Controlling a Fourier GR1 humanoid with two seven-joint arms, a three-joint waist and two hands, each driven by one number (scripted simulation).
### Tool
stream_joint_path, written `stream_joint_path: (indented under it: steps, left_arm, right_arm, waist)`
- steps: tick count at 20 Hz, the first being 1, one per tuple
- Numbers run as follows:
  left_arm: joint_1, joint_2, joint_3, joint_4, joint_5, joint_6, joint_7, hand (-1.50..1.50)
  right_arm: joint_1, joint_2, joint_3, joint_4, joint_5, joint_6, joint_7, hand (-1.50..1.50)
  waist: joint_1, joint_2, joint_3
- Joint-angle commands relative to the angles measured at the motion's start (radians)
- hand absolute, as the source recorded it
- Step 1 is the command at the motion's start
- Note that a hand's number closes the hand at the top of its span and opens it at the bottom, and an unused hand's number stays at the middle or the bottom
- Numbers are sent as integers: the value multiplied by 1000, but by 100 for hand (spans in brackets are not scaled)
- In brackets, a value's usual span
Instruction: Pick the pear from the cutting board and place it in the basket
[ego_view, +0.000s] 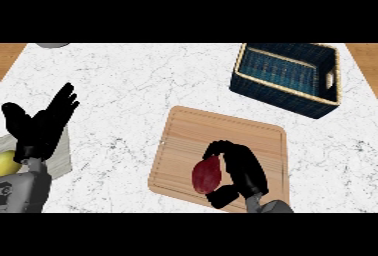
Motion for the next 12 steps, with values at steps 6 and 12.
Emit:
stream_joint_path:
  steps: [6, 12]
  left_arm:
    - [-58, -34, -41, 45, -29, 12, -6, 0]
    - [-54, -51, -53, 35, -38, 25, 1, 0]
  right_arm:
    - [-378, 14, 418, 41, -51, -63, 638, 150]
    - [-532, 14, 468, -71, -146, -435, 687, 150]
  waist:
    - [42, 8, 1]
    - [43, 3, 3]
